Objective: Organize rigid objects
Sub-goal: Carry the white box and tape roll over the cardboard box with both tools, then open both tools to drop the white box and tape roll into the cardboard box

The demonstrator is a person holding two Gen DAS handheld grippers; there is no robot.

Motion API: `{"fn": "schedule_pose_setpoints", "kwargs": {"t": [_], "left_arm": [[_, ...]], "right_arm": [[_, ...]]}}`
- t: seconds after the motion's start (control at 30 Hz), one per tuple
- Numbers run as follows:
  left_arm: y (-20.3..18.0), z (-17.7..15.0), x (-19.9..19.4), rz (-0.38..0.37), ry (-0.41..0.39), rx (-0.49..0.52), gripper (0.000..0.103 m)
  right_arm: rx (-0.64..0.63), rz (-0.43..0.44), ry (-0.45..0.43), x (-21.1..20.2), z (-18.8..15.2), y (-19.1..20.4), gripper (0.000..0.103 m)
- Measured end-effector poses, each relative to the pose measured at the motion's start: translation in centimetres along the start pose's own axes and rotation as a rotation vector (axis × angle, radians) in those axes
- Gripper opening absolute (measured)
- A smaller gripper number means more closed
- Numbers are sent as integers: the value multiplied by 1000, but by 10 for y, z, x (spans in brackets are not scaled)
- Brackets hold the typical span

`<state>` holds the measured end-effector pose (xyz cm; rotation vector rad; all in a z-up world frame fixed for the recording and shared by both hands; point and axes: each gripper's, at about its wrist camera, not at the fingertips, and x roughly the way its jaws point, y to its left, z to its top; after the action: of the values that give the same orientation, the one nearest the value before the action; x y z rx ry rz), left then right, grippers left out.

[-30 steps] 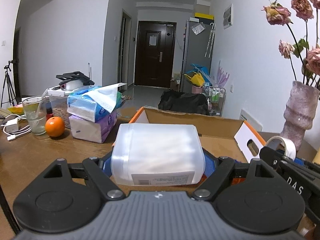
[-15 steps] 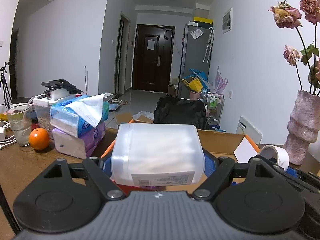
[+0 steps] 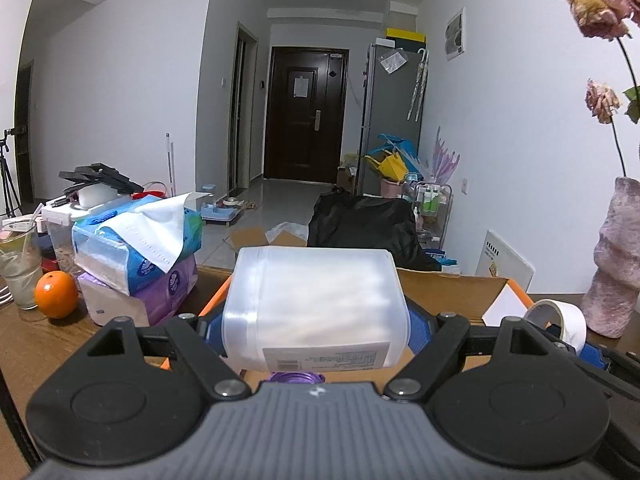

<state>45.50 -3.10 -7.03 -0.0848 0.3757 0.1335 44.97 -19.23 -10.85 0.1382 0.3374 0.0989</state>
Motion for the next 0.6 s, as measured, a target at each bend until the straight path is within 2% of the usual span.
{"fn": "schedule_pose_setpoints", "kwargs": {"t": [0.23,0.53,0.57,0.6], "left_arm": [[2,3,20,8,18,26,83],[6,0,30,3,61,34,85],[7,0,28,0,56,27,92],[8,1,25,-1,48,21,103]], "right_arm": [[-18,-37,43,19,-1,0,24],[-47,-41,107,33,-4,-2,24],[-51,-44,112,32,-5,-1,25],[-55,-51,116,32,-6,-1,36]]}}
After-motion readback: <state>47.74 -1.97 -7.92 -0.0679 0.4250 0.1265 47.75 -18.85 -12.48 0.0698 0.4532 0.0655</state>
